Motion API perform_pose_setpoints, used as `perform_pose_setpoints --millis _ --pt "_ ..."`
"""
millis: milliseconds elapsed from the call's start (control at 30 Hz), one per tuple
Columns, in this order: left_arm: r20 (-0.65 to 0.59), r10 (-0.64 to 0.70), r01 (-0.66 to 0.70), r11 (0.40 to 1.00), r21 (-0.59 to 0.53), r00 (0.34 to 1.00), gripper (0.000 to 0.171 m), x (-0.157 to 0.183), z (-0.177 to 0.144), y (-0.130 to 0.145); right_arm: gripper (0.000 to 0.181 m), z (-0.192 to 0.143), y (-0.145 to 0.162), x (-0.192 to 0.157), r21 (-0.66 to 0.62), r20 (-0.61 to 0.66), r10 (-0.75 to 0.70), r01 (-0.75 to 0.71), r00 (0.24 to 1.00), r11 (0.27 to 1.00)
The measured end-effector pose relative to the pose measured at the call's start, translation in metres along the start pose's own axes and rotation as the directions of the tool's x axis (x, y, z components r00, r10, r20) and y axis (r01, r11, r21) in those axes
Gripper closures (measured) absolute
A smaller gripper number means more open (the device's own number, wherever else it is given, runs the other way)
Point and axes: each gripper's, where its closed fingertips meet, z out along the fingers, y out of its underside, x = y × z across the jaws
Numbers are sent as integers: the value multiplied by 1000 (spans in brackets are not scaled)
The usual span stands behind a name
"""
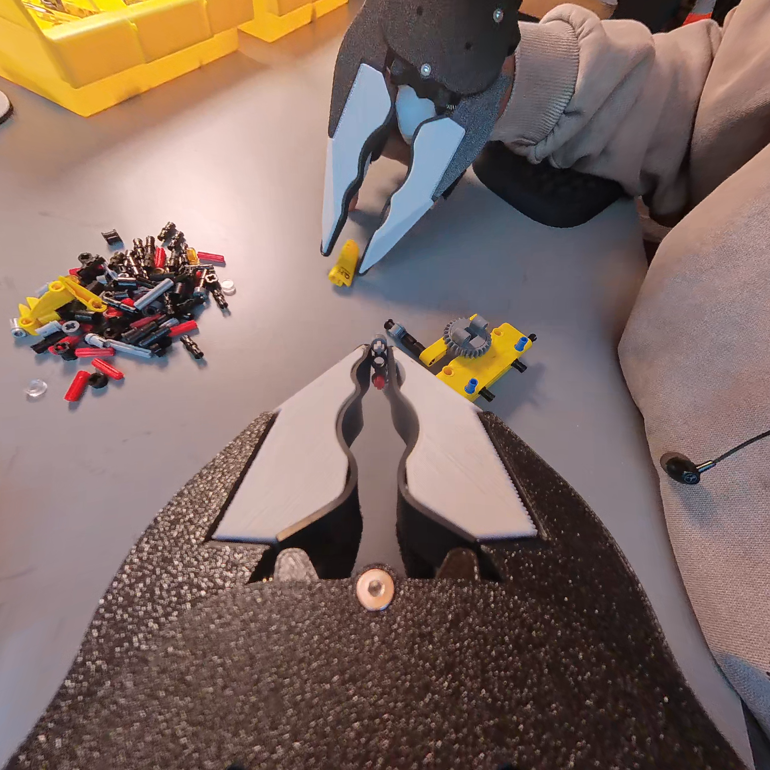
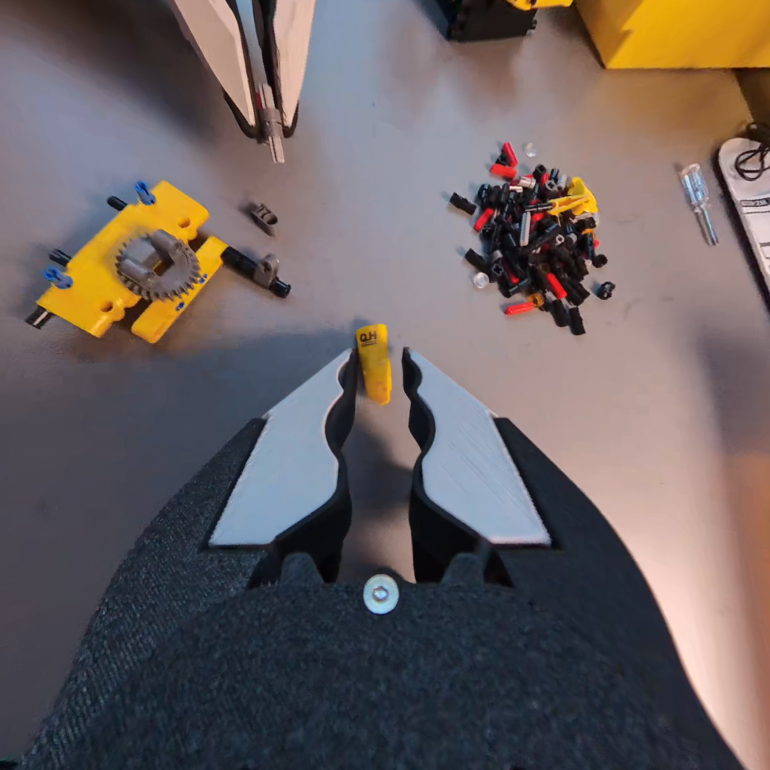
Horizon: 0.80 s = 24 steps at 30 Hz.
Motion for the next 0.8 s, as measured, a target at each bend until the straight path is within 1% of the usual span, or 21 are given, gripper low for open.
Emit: perform_pose_setpoints --millis 100,167,267,400,433,467,500,533,567,633,667,700,767,800 --pt "-2 4 -4 1000 -8 1000 166 1 1 1 161 -7 0 2 6 3 -9 9 1000 1000" --pt "-1 6 -6 1000 -13 1000 166 1 1 2 161 -12 -1 1 20 8 -41 41 999 999" --pt "-3 6 -6 1000 -17 1000 166 1 1 3 161 -11 4 2 1 10 -49 49 999 999" --pt "-5 12 -12 1000 -24 1000 166 2 2 4 175 -5 3 5 -10 -6 -21 21 1000 1000" --pt "-4 14 -14 1000 -26 1000 166 2 2 4 181 -6 1 7 -8 -3 29 -29 1000 1000" --pt "-5 15 -15 999 -29 1000 166 2 1 5 181 -7 -2 8 4 15 109 -109 994 994" --pt "-6 14 -15 999 -31 1000 166 2 1 5 181 -9 -3 6 1 55 219 -219 974 976" --pt "-8 13 -13 999 -32 1000 166 2 1 5 181 -9 0 3 -32 109 338 -336 935 941" --pt "-9 10 -10 999 -32 1000 166 2 1 6 181 -9 4 3 -48 130 421 -418 898 907" --pt "-12 5 -5 999 -34 1000 166 2 1 6 181 -13 4 9 -19 144 499 -502 855 865" --pt "-12 4 -4 999 -35 1000 166 2 1 6 181 -15 4 13 -1 136 490 -495 861 869" --pt "-13 3 -3 999 -35 1000 166 2 2 6 179 -16 3 15 26 131 444 -451 886 892" --pt "-14 -1 0 999 -37 1000 166 1 1 7 163 -16 -2 15 55 96 305 -311 947 949" --pt "-15 -4 3 999 -36 1000 166 1 1 7 159 -14 -2 13 47 70 212 -215 975 975"
